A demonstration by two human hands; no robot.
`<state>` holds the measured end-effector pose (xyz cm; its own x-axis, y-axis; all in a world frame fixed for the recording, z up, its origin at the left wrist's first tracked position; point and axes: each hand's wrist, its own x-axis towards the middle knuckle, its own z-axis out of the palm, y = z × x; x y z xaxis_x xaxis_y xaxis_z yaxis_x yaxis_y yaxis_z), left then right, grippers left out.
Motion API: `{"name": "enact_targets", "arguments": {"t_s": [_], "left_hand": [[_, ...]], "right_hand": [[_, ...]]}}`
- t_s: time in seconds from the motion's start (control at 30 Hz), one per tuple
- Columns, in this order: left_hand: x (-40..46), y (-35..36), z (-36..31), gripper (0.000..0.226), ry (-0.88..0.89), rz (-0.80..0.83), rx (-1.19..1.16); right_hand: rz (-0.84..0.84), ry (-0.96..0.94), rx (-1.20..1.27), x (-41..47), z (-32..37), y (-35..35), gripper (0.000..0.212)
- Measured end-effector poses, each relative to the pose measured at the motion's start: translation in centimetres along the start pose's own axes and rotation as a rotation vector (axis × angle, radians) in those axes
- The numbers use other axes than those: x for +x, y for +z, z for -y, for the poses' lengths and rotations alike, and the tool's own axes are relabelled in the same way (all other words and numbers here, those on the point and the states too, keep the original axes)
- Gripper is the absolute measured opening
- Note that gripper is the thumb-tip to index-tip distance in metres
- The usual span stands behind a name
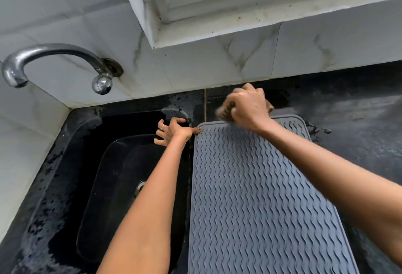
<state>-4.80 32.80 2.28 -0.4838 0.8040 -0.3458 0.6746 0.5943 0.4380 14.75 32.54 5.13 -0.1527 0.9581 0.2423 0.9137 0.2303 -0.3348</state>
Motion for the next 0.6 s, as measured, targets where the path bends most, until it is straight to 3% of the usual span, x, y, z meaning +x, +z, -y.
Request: {"name": "enact_targets", "arguments": {"t_s": [0.07,0.17,0.33,0.4,0.5,0.57,0.6], "left_hand": [[0.2,-0.1,0.0,0.064,-0.031,0.024,-0.008],[0.2,0.1,0.1,0.066,-0.049,0.005,-0.047],[0.3,0.4,-0.2,0.068,-0.031,-0.013,-0.066],[0.3,0.4,-0.3,0.066,-0.037,-0.007,-0.059],[0.2,0.3,-0.3,0.065,-0.080,0.009,-0.066],[0.1,0.3,-0.2,0.059,-0.122,0.017,-0.112],[0.1,0.3,-0.2,0.054,-0.141,0.013,-0.129]], "right_hand": [[0.108,0.020,0.062,-0.3,2.5,1.6,0.044],[0.322,-0.055,-0.052,-4.3,5.8,5.5,0.052],[0.211,-0.245,0.109,-13.4,7.2,4.9,0.042],[0.261,-0.311,0.107,-14.9,7.7,3.7,0.030],[0.303,-0.095,0.272,-11.3,8.0,2.2,0.024],[0.120,0.054,0.396,-7.3,7.2,2.3,0.031],[0.071,0.044,0.333,-5.7,6.9,2.8,0.038]]}}
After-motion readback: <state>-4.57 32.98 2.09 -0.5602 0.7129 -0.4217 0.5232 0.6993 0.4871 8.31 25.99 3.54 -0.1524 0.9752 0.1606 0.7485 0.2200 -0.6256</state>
